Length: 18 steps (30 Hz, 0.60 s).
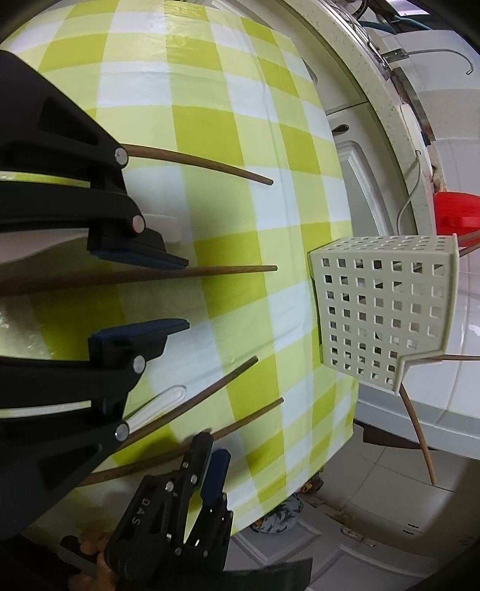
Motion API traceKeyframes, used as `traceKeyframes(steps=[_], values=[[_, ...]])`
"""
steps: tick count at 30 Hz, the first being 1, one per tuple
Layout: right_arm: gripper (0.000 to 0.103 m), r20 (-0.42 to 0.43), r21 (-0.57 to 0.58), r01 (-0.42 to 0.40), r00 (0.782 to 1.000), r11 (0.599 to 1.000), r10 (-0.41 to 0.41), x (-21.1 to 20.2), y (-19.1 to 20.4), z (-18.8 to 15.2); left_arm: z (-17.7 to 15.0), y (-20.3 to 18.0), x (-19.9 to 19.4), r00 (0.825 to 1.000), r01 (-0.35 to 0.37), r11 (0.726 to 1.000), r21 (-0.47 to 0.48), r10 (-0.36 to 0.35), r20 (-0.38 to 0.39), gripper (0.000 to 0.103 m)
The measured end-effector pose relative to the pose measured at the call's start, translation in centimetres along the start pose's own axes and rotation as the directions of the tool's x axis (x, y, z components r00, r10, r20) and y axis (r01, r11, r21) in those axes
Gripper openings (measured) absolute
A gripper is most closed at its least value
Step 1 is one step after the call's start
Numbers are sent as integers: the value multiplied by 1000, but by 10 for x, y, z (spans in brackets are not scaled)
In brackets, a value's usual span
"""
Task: Organize utensils
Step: 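Close the left tool on a chopstick while the right tool grasps another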
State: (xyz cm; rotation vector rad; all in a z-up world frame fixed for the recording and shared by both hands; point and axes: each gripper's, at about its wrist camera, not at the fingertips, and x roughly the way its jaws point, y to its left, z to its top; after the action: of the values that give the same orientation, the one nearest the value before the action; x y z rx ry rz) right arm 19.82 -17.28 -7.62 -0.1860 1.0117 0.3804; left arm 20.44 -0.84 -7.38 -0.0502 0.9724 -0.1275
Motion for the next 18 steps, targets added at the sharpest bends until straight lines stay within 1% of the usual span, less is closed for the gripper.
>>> traceKeyframes(steps=[8,11,18], values=[[26,15,4,8,1000,1000,-8,0,1,0,7,-2,14,999,-35,999,20,36,-18,26],[26,16,8,7,1000,1000,-7,1,1,0,7,-3,19,999,-33,999,24,33,-27,26],[27,22,8,5,1000,1000,-5,1,1,-1,9,-6,23,998,-51,998,38,52,-27,26]])
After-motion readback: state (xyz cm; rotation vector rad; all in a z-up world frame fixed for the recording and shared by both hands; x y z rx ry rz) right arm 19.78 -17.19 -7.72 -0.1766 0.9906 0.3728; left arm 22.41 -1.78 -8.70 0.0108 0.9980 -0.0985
